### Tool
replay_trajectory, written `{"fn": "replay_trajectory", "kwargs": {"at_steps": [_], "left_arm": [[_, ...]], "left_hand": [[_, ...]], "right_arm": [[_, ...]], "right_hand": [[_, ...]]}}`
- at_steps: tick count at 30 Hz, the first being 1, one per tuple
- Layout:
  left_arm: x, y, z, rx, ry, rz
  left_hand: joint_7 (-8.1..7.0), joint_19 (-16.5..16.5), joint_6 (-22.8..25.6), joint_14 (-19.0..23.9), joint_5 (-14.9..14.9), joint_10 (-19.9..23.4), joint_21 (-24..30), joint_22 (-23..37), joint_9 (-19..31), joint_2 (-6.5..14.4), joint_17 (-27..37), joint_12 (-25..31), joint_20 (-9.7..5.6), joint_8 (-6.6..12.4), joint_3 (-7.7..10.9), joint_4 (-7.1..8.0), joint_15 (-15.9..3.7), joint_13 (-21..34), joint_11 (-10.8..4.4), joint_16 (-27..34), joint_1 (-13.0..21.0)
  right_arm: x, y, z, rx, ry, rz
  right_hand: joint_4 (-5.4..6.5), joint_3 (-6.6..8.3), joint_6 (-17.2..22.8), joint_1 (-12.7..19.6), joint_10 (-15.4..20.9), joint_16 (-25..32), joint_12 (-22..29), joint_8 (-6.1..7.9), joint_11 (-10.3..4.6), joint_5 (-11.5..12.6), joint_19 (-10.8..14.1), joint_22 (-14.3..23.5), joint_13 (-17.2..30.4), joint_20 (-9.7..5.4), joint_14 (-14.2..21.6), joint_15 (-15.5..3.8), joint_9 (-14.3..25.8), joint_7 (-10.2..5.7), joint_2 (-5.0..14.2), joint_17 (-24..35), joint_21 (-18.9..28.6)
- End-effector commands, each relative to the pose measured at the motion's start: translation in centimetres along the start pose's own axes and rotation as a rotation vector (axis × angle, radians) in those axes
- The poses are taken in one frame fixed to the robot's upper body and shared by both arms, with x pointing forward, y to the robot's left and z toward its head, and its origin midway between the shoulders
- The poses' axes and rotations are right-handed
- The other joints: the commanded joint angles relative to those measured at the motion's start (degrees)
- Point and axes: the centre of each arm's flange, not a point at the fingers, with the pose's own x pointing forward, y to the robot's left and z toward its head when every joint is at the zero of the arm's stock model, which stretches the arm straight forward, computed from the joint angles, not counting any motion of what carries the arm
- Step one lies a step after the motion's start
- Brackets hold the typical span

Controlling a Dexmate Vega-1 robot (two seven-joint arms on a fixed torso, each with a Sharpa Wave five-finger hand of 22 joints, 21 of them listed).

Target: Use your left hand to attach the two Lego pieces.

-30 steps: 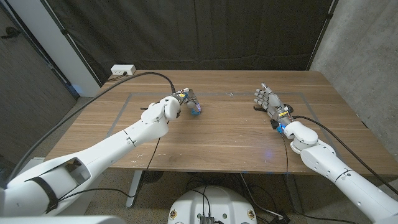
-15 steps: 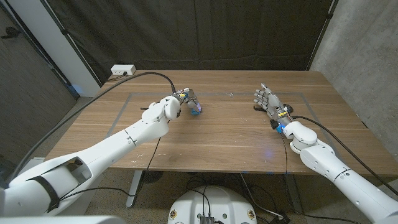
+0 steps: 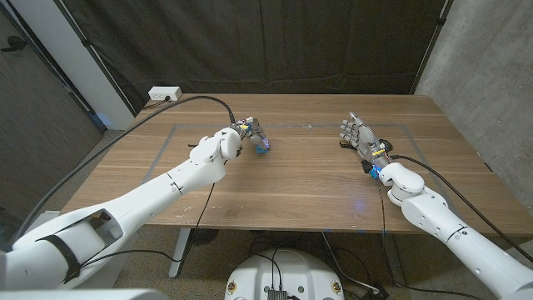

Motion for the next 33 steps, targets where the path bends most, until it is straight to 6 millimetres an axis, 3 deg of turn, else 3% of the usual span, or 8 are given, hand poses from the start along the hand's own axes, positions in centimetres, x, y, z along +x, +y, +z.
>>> {"fn": "replay_trajectory", "kwargs": {"at_steps": [1,17,33], "left_arm": [[-0.4,0.1,-0.2,-0.002,0.008,0.008],[-0.4,-0.4,-0.1,0.005,0.018,0.007],[0.0,-0.5,1.5,0.118,0.02,0.013]], "left_hand": [[4.95,0.34,5.67,0.4,0.38,2.71,0.02,0.12,0.32,0.65,0.02,0.35,0.11,0.34,6.66,6.3,-2.58,0.19,-0.06,0.05,-0.07],[5.02,0.49,5.32,0.29,0.36,2.39,0.04,0.12,0.35,0.52,0.03,0.23,0.3,0.22,6.87,6.45,-2.48,0.2,0.02,0.01,-0.31],[4.87,0.48,5.78,0.19,0.34,2.57,0.0,0.12,0.36,0.36,0.02,0.31,0.37,0.41,7.1,6.48,-2.48,0.21,-0.16,-0.02,-0.43]], "right_arm": [[0.2,0.0,0.1,-0.005,0.001,0.004],[0.3,-0.1,0.0,-0.003,0.001,0.001],[-0.2,-0.4,-0.2,0.006,-0.004,-0.001]], "right_hand": [[0.11,-0.27,0.44,0.08,0.32,0.01,0.2,0.08,-0.08,-0.1,0.54,0.17,0.2,0.07,0.59,0.08,0.2,-0.04,0.69,0.19,0.33],[-0.01,-0.28,1.12,0.29,1.74,0.18,0.68,0.29,-0.08,-0.1,1.1,0.16,0.15,-0.14,1.29,-0.2,0.19,0.05,0.72,0.12,0.51],[-0.06,-0.34,1.26,0.35,1.76,0.14,0.63,0.29,-0.22,-0.1,1.19,0.16,0.13,-0.15,1.38,-0.09,0.18,0.1,0.66,0.11,0.51]]}}
